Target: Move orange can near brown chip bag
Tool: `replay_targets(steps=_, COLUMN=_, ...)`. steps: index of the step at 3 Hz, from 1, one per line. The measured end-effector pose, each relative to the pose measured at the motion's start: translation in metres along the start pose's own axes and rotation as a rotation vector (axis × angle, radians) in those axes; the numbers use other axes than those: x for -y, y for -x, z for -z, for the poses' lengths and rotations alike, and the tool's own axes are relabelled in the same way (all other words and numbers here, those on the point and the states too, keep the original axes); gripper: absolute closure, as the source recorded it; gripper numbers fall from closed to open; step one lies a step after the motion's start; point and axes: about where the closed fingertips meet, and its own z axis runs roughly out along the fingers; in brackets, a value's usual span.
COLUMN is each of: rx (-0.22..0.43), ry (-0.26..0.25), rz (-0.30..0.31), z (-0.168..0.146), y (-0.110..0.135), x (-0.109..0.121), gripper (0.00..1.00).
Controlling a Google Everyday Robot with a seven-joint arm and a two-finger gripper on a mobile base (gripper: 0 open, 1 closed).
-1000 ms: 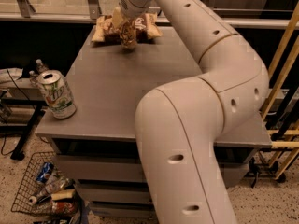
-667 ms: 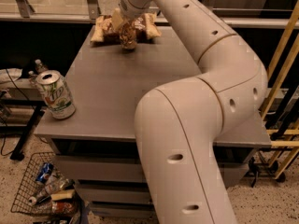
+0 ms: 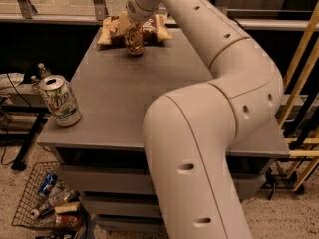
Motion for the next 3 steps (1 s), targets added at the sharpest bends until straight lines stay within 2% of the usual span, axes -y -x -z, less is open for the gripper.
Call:
replay_targets(steps=1, rx=-0.005, ry=0.003, rz=0.001, z=-0.0039, y=-0.0014, x=-0.0016, gripper=0.14)
replay_targets(steps=2, rx=-0.009, ry=0.006, rz=0.001, z=-0.0075, y=-0.0028, x=-0.0031, gripper=0.0)
replay_targets(steps=3, rx=-0.01, ry=0.006, rz=0.002, z=-0.0082, y=-0.0031, x=-0.0034, gripper=0.0)
